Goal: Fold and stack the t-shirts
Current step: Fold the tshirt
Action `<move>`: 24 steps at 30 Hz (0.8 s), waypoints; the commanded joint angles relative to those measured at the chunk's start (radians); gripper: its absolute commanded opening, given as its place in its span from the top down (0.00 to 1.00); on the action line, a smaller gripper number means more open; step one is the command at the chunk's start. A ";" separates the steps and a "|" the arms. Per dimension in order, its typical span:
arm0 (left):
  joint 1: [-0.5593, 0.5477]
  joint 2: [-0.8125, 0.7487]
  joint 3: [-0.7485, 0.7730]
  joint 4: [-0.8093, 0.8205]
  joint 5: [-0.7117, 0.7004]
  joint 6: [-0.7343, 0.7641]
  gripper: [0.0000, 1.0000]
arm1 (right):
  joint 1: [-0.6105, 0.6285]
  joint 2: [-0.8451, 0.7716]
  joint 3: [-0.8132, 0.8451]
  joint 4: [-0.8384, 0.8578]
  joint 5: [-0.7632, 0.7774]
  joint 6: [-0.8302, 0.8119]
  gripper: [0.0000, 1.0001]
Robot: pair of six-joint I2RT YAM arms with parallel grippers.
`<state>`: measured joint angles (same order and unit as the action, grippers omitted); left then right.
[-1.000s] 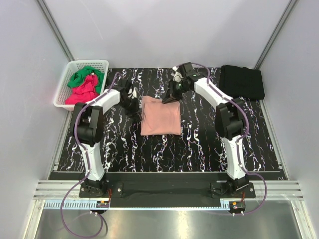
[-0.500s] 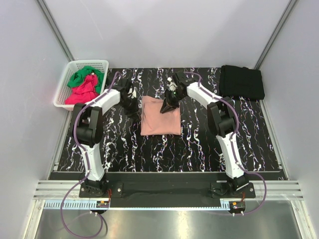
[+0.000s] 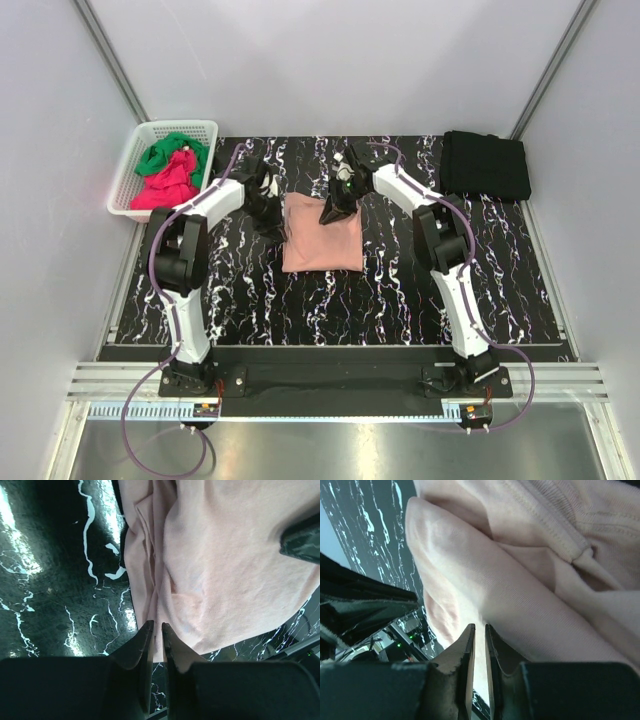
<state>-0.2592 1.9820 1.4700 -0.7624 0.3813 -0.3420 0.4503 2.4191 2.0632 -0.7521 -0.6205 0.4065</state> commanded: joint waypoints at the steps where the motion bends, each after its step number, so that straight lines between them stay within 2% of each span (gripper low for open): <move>1: -0.008 0.001 0.018 0.005 0.025 0.023 0.83 | -0.007 0.028 0.054 0.007 -0.002 -0.014 0.80; 17: -0.063 0.070 0.049 0.003 0.022 0.026 0.82 | -0.016 0.054 0.023 0.007 0.010 -0.023 0.78; 20: -0.071 0.086 0.043 0.002 0.013 0.018 0.82 | -0.021 0.072 0.018 0.005 0.005 -0.021 0.82; 22: -0.077 0.092 0.035 0.003 -0.005 0.015 0.86 | -0.021 0.080 0.018 0.002 0.008 -0.023 0.84; 23: -0.078 0.090 0.032 0.005 -0.013 0.014 0.88 | -0.022 0.081 0.020 0.002 0.010 -0.021 0.87; 24: -0.081 0.092 0.029 0.003 -0.022 0.012 0.90 | -0.024 0.086 0.018 0.000 0.015 -0.023 0.93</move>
<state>-0.3302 2.0628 1.4792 -0.7620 0.3847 -0.3363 0.4389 2.4817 2.0758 -0.7525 -0.6212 0.4023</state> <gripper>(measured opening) 0.114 0.097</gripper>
